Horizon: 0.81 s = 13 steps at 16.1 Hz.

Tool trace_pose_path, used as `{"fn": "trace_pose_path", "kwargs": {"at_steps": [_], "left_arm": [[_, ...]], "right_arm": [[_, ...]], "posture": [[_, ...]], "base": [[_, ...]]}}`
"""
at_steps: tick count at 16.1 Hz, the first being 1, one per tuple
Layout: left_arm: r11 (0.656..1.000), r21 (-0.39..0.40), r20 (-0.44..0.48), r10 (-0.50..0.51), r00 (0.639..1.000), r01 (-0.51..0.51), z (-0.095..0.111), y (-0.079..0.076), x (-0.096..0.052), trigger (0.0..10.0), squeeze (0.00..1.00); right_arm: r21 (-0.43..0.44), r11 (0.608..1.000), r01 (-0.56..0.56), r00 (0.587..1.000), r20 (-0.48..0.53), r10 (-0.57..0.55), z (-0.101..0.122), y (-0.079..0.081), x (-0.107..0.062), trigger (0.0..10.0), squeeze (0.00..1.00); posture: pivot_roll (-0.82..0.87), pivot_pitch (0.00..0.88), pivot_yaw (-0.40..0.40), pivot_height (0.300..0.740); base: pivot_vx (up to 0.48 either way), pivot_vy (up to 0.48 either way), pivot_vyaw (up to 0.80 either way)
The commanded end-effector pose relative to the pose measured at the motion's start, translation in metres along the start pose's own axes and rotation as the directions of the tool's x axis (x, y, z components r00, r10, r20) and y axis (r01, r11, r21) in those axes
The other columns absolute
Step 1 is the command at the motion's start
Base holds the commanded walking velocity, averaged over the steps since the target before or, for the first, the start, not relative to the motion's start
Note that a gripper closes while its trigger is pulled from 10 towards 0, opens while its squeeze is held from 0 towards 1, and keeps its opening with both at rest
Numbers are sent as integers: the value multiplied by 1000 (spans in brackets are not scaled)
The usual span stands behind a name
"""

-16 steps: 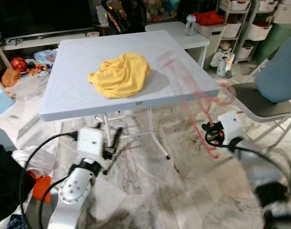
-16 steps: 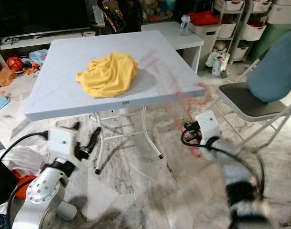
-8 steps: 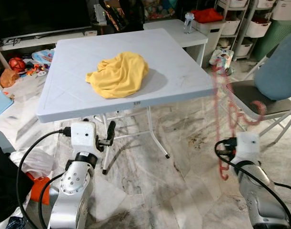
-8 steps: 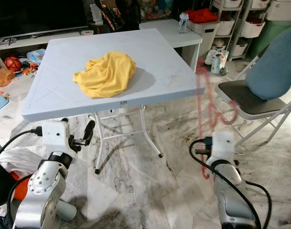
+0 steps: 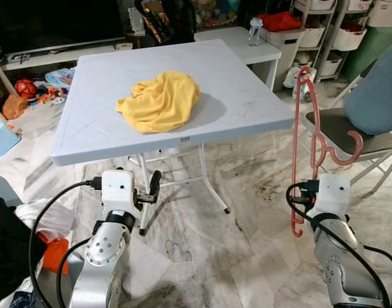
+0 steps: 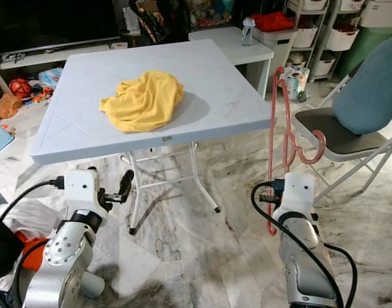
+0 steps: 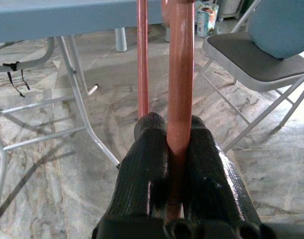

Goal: Hang hanger

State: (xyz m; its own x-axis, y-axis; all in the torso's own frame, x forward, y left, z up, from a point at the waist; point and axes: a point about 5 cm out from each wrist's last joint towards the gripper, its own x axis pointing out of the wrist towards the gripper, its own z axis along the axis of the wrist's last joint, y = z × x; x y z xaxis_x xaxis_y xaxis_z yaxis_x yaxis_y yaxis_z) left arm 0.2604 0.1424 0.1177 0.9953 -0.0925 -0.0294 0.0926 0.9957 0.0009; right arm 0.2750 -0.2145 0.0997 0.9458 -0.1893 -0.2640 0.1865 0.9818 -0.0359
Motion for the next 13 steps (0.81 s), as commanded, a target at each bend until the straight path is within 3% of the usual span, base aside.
{"fn": "trace_pose_path", "kwargs": {"at_steps": [1, 13], "left_arm": [[1000, 1, -12, 4, 1000, -4, -1, 1, 1, 10000, 0], [1000, 1, -12, 4, 1000, -4, -1, 1, 1, 10000, 0]], "right_arm": [[4, 1000, -3, 999, 38, 3, 11, 3, -1, 10000, 0], [4, 1000, -3, 999, 38, 3, 11, 3, -1, 10000, 0]], "posture": [[-84, 0, 41, 740], [-84, 0, 41, 740]], "base": [[0, 0, 0], [0, 0, 0]]}}
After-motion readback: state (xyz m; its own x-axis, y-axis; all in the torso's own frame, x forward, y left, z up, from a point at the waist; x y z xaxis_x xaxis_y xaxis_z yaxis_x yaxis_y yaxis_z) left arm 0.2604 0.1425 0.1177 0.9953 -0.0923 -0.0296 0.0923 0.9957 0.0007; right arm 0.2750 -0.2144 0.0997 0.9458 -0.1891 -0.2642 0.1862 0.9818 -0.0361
